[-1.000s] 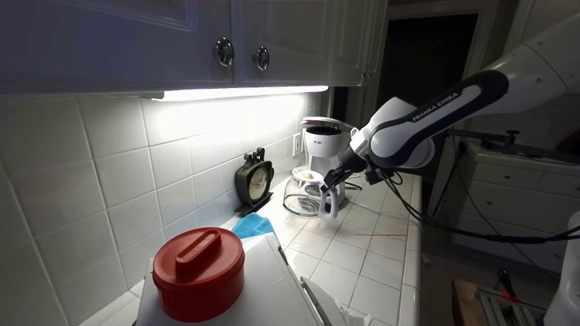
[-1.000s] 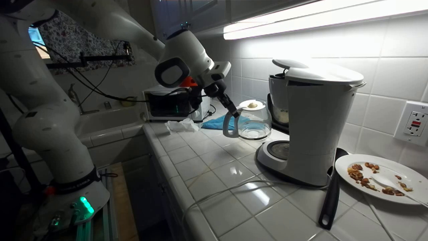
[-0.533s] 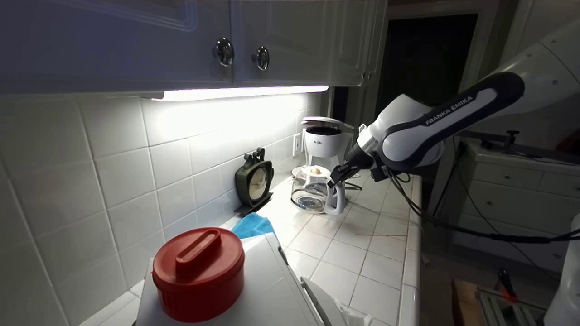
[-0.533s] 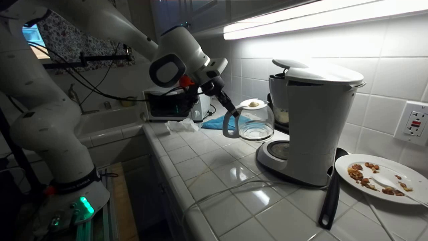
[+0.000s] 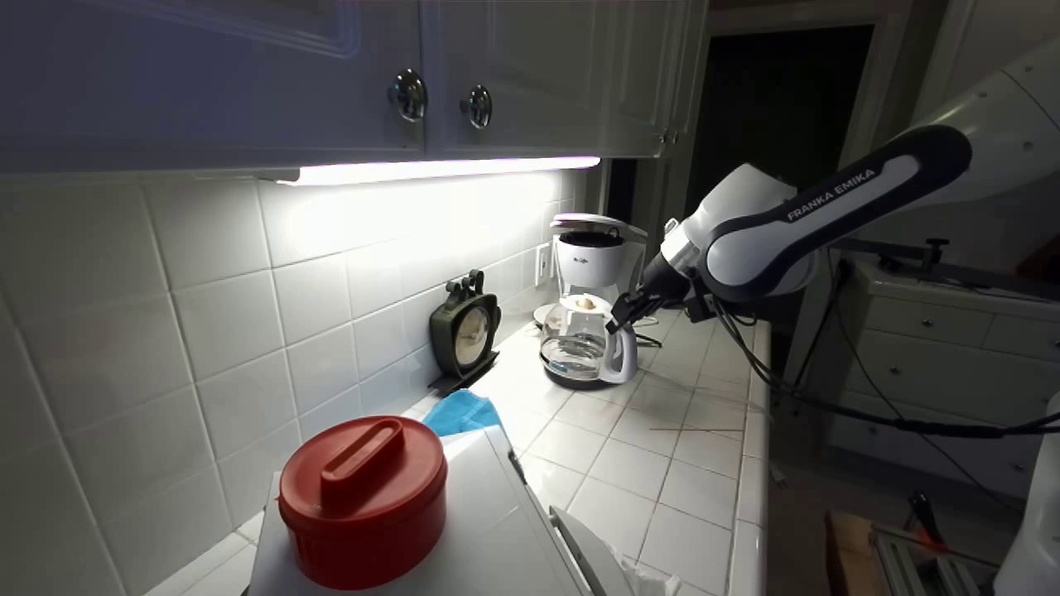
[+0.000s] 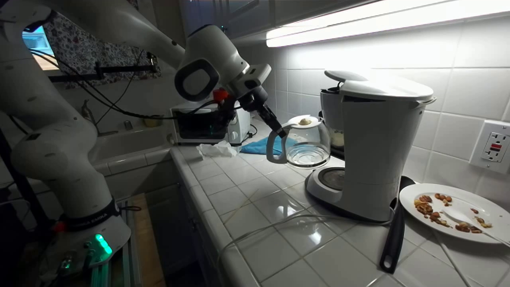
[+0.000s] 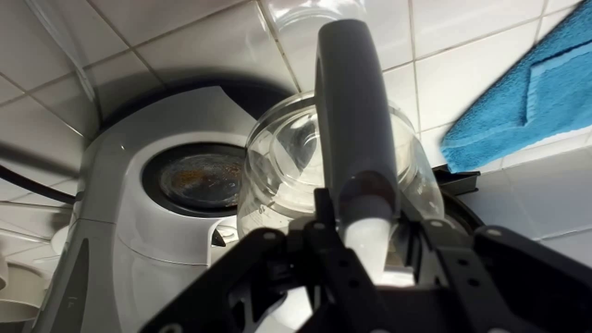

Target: Close the lid of the kettle, put the kettle on the coffee making machine stand and press the bottom button of the coffee maker

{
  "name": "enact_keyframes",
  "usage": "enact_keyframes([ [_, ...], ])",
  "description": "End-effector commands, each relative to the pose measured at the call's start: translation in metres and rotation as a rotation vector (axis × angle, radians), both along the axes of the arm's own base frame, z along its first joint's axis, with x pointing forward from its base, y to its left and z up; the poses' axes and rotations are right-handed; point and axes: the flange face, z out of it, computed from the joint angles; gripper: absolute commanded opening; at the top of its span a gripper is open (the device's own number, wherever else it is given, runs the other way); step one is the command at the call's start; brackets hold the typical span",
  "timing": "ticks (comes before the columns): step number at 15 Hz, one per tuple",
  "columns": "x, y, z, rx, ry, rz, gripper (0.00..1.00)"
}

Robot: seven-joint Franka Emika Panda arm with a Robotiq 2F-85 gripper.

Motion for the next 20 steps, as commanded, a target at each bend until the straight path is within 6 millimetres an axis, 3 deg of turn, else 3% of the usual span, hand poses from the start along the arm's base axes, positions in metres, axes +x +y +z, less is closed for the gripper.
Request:
enact_keyframes([
  [1, -0.006, -0.004, 0.012, 0.009, 0.007, -0.002, 0.08],
  [20, -0.002, -0.059, 0.018, 0.002, 0.1, -0.051, 0.08],
])
